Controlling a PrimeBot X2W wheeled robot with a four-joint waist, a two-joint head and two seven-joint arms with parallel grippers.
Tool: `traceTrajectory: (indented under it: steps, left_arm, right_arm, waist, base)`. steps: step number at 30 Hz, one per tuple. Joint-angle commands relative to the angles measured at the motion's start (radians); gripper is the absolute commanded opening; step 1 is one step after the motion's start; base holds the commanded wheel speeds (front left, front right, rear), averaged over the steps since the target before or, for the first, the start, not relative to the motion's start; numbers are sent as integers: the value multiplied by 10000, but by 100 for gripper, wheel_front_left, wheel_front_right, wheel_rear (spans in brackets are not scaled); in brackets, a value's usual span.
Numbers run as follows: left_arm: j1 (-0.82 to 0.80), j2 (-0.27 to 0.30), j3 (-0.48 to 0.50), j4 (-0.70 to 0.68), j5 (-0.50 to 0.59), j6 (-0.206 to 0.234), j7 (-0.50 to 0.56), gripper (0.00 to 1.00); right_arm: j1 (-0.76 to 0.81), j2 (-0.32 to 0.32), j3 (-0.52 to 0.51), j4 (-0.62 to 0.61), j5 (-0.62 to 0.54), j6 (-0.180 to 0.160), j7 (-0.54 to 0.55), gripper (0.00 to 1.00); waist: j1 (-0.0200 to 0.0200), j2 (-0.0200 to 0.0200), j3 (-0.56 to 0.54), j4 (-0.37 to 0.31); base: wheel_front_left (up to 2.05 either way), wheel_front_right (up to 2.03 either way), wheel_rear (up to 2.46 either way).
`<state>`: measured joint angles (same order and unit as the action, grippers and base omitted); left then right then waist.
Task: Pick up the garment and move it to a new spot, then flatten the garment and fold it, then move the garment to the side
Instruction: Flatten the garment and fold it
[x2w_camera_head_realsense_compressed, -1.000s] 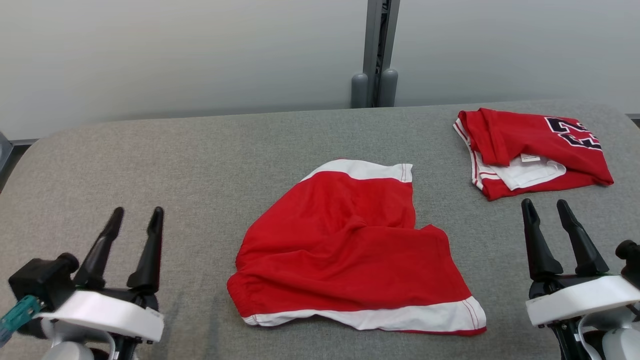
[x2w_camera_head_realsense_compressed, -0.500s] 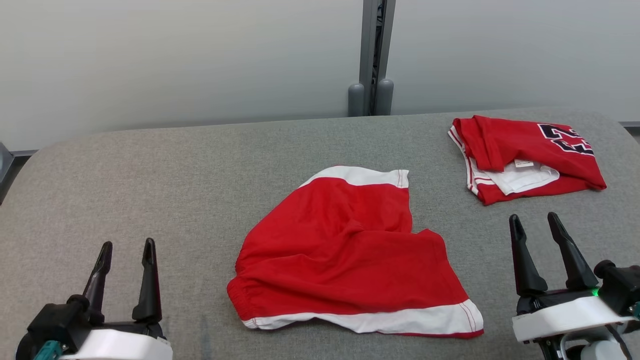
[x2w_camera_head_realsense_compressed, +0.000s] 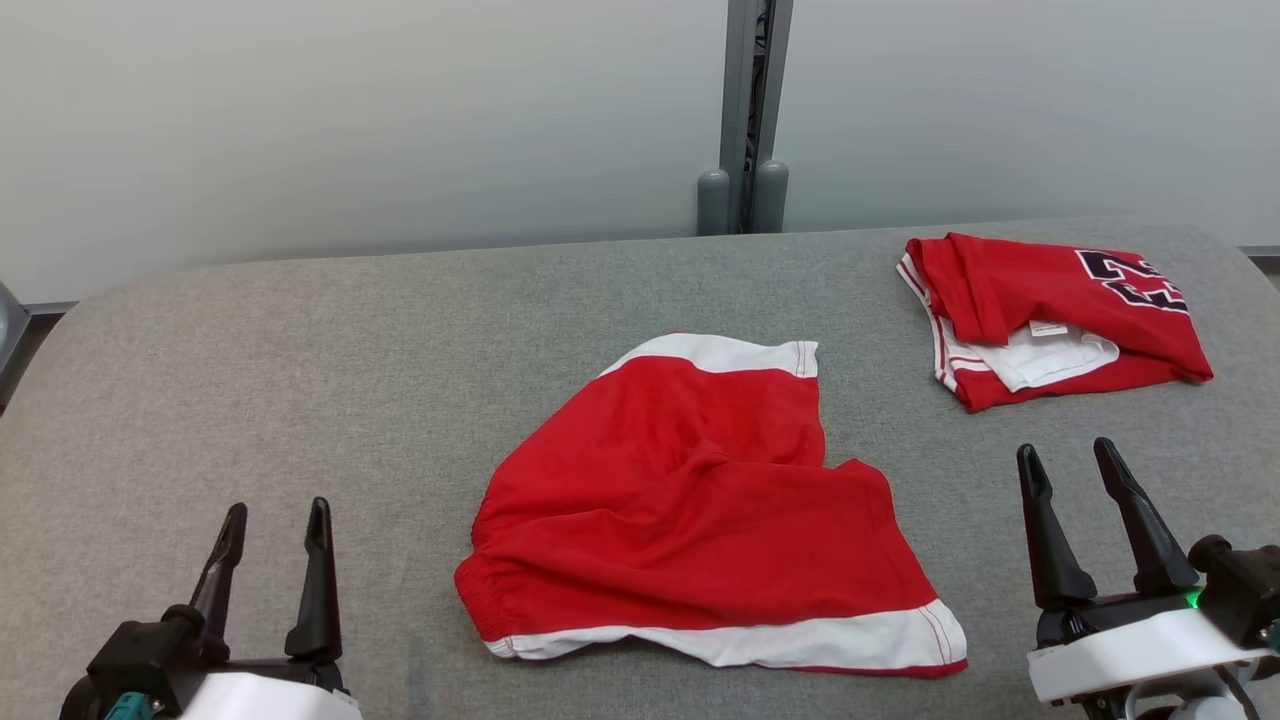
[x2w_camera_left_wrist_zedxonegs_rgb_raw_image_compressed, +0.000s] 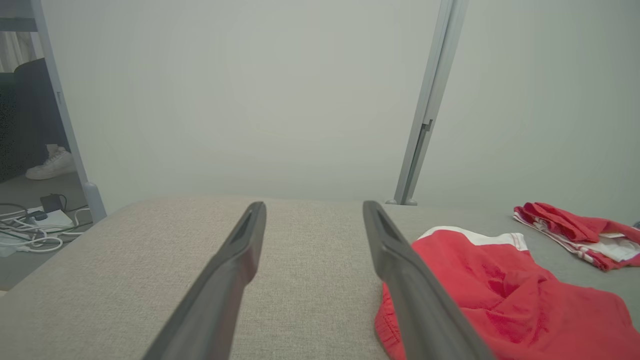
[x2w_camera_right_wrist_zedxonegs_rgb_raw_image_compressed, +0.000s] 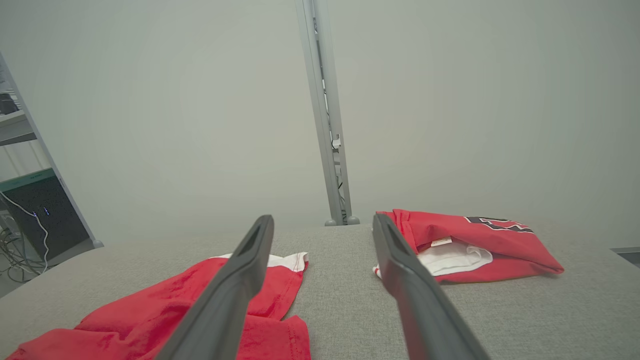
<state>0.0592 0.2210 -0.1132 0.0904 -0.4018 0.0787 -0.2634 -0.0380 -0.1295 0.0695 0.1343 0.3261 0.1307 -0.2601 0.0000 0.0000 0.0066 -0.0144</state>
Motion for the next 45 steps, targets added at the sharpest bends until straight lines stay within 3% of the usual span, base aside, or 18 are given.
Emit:
traceTrajectory:
  steps: [1, 28, 32, 38, 45]
  left_arm:
    - [114, -50, 90, 73, 125, -104, -20, 100]
    - [-92, -640, 692, 462, 885, -735, -21, 100]
    - [61, -735, 615, 581, 662, -1116, -3, 100]
    - [256, -571, 117, 962, 148, -1671, 958, 100]
    - [287, -217, -656, 1226, -390, -1983, 2345, 100]
  right_arm:
    - [28, -55, -41, -56, 65, 3, -55, 100]
    - [-47, -76, 4, -63, 80, 3, -57, 100]
    - [115, -312, 309, 474, 276, 3, 39, 100]
    - [156, -907, 988, 1178, 1096, 5, 815, 100]
    - [385, -1295, 1541, 1630, 2147, 3, 2099, 100]
  waist:
    - [0, 0, 13, -2]
    - [0, 0, 12, -42]
    - [0, 0, -26, -37]
    - [0, 0, -6, -51]
    - [0, 0, 146, -67]
  base:
    - [0, 0, 0]
    - [0, 0, 0]
    - [0, 0, 0]
    - [0, 0, 0]
    - [0, 0, 0]
